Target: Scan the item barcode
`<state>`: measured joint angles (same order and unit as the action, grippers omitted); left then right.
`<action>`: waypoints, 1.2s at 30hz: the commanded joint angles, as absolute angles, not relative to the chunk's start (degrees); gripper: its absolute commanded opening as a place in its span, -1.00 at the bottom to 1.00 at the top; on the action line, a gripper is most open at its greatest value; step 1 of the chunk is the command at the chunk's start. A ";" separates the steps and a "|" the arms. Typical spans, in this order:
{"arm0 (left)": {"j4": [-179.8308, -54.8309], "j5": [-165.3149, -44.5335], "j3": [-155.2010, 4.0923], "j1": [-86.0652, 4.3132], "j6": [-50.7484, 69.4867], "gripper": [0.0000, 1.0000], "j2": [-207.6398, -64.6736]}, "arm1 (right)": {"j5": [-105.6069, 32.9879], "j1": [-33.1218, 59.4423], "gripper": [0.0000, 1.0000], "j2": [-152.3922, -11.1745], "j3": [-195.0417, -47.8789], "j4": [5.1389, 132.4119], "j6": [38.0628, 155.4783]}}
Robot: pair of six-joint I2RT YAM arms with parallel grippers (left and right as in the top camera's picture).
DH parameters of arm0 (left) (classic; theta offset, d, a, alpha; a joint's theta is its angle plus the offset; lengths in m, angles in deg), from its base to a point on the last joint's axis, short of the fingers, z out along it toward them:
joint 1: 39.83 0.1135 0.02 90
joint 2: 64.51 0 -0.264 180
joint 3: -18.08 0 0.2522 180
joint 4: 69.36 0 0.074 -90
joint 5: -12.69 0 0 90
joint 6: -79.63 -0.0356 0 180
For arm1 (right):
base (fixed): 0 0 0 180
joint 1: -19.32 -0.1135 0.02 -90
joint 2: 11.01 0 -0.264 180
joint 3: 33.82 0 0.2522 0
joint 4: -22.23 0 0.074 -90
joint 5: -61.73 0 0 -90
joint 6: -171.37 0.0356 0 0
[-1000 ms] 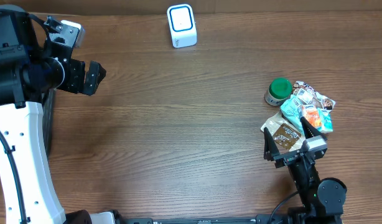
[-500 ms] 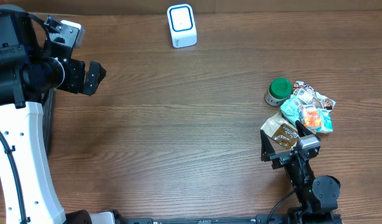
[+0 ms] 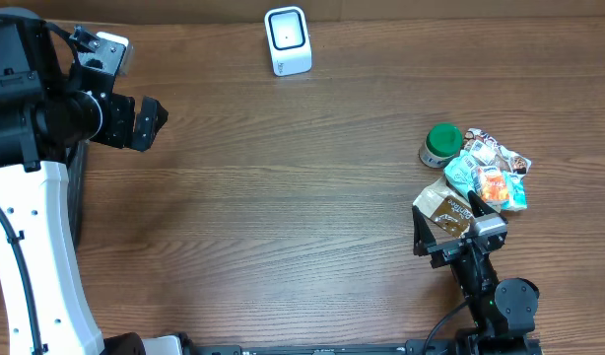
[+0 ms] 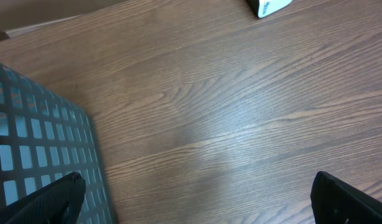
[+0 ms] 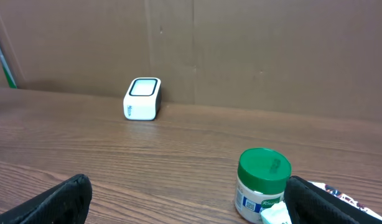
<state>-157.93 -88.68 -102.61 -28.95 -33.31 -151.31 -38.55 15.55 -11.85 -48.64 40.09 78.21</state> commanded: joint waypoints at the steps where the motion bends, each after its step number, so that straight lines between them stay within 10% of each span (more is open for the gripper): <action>1: -157.89 -88.88 -103.53 -29.35 -34.60 1.00 -151.40 | -38.83 15.82 1.00 -11.17 -48.03 39.72 78.48; 36: -157.71 -82.13 -93.37 -34.66 -34.62 1.00 -136.32 | -38.83 15.82 1.00 -11.17 -48.03 39.72 78.48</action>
<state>-157.27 -85.91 -98.68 -31.79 -33.31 -141.15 -38.55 15.53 -11.85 -48.64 40.09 78.24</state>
